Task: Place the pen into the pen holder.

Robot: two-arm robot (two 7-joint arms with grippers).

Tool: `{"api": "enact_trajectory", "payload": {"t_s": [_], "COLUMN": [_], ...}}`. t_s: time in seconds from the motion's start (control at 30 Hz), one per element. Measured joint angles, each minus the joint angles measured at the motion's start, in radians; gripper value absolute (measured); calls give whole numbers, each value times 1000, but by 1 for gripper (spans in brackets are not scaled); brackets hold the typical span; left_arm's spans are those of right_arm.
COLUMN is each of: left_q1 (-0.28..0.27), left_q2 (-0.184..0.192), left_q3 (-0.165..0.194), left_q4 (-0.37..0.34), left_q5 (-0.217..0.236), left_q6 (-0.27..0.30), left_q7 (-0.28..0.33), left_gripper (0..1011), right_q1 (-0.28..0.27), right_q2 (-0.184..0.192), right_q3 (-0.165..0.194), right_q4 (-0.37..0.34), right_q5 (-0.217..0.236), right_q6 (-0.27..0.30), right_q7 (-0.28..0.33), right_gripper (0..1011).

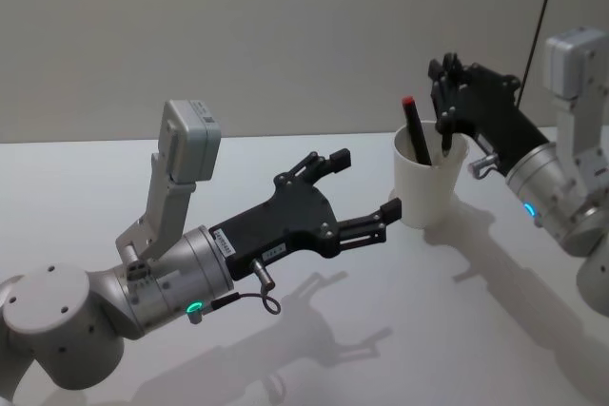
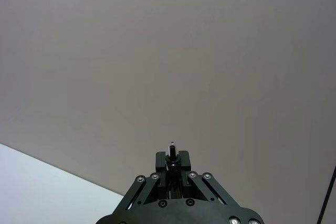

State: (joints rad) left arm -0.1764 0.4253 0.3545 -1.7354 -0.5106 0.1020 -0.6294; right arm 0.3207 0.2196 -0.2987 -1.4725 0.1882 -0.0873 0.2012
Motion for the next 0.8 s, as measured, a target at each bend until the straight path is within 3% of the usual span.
{"api": "enact_trajectory", "payload": {"t_s": [0.17, 0.27, 0.8], "left_q1": [0, 0, 0], "left_q2": [0, 0, 0], "left_q3": [0, 0, 0], "left_q4": [0, 0, 0], "left_q5": [0, 0, 0], "left_q6": [0, 0, 0], "left_q7": [0, 0, 0], "left_gripper": [1001, 1001, 1001], "right_q1": [3, 5, 8], "right_q2": [-7, -12, -20], "right_q3": [-5, -8, -14], "right_q4": [20, 31, 53], "right_q5": [0, 1, 2], "right_q6": [5, 8, 14], "right_q7": [3, 4, 6], "right_gripper": [145, 217, 751]}}
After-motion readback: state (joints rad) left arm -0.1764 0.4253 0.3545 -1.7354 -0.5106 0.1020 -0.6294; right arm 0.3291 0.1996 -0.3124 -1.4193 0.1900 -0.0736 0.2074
